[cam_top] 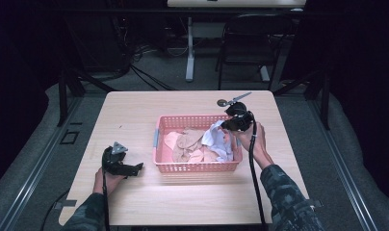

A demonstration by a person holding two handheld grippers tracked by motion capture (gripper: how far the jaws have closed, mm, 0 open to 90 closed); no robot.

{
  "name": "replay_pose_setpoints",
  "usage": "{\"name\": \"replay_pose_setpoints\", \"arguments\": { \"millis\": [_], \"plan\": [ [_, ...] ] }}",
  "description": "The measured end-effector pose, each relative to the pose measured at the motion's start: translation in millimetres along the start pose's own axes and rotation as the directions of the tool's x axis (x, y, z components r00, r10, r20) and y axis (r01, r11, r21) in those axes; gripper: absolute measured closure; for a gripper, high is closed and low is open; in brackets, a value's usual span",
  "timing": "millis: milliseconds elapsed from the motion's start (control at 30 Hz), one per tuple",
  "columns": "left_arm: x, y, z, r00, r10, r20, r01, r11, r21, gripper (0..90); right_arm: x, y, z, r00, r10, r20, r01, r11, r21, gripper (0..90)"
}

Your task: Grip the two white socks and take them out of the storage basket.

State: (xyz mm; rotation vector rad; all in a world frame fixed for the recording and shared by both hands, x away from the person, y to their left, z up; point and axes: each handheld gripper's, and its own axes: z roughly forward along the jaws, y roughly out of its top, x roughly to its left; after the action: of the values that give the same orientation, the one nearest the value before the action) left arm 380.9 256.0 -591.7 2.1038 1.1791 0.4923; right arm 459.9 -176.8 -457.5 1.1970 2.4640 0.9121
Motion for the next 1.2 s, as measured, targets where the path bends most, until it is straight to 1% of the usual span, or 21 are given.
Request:
{"name": "replay_pose_setpoints", "arguments": {
  "millis": [133,200,400,567,600,633,667,700,733,767,800,833,1033,1067,1200],
  "plan": [
    [0.0,0.0,0.0,1.0000,0.000,0.000,0.000,1.0000,0.000,0.0,0.2,1.1,-9.7,0.9999,0.008,-0.013,-0.009,0.999,-0.053,87.4],
    [0.0,0.0,0.0,1.0000,0.000,0.000,0.000,1.0000,0.000,0.0,0.5,2.5,-14.5,0.9997,0.010,-0.021,-0.011,0.998,-0.069,87.4],
    [0.0,-0.2,0.1,1.0000,0.000,0.001,0.000,1.0000,-0.003,0.0,1.8,7.3,-31.0,0.9991,0.014,-0.041,-0.019,0.991,-0.136,87.4],
    [0.0,-0.2,0.1,1.0000,0.000,0.002,0.000,1.0000,-0.003,0.0,3.1,12.4,-43.5,0.9981,0.016,-0.059,-0.025,0.987,-0.159,87.4],
    [0.2,-0.1,0.1,1.0000,0.001,0.002,-0.001,1.0000,-0.003,0.0,3.2,13.0,-45.3,0.9981,0.010,-0.061,-0.021,0.985,-0.172,87.4],
    [0.2,-0.1,0.1,1.0000,0.001,0.002,-0.001,1.0000,-0.003,0.0,3.2,13.0,-45.3,0.9981,0.010,-0.061,-0.021,0.985,-0.172,87.4],
    [0.2,-0.1,0.2,1.0000,-0.001,0.004,0.001,1.0000,-0.004,0.0,3.2,14.1,-49.7,0.9974,0.011,-0.071,-0.024,0.982,-0.186,87.4],
    [0.2,-0.1,0.2,1.0000,-0.001,0.004,0.001,1.0000,-0.004,0.0,3.2,14.1,-49.7,0.9974,0.011,-0.071,-0.024,0.982,-0.186,87.4],
    [0.2,-0.1,0.2,1.0000,-0.001,0.004,0.001,1.0000,-0.004,0.0,3.0,14.8,-53.1,0.9960,0.017,-0.087,-0.035,0.978,-0.204,87.4],
    [0.2,-0.1,0.2,1.0000,-0.001,0.004,0.001,1.0000,-0.004,0.0,3.0,14.8,-53.1,0.9960,0.017,-0.087,-0.035,0.978,-0.204,87.4],
    [0.2,-0.1,0.2,1.0000,-0.001,0.004,0.001,1.0000,-0.004,0.0,2.7,15.8,-56.7,0.9953,0.011,-0.096,-0.032,0.976,-0.217,87.4],
    [0.1,-0.2,0.3,1.0000,-0.001,0.003,0.001,1.0000,-0.005,0.0,3.2,16.0,-57.6,0.9950,0.016,-0.099,-0.038,0.973,-0.227,87.4],
    [-0.5,-0.4,0.2,1.0000,-0.004,-0.002,0.004,1.0000,-0.006,0.0,1.8,20.4,-67.7,0.9937,0.013,-0.112,-0.039,0.971,-0.236,87.4],
    [-0.6,-0.4,0.2,1.0000,-0.006,-0.002,0.006,1.0000,-0.006,0.0,2.0,20.9,-68.1,0.9937,0.012,-0.111,-0.039,0.969,-0.246,87.4],
    [-1.0,-0.6,0.1,0.9999,-0.010,-0.004,0.010,0.9999,-0.006,0.0,3.5,21.9,-71.5,0.9931,0.005,-0.117,-0.034,0.968,-0.248,87.4]
  ]
}}
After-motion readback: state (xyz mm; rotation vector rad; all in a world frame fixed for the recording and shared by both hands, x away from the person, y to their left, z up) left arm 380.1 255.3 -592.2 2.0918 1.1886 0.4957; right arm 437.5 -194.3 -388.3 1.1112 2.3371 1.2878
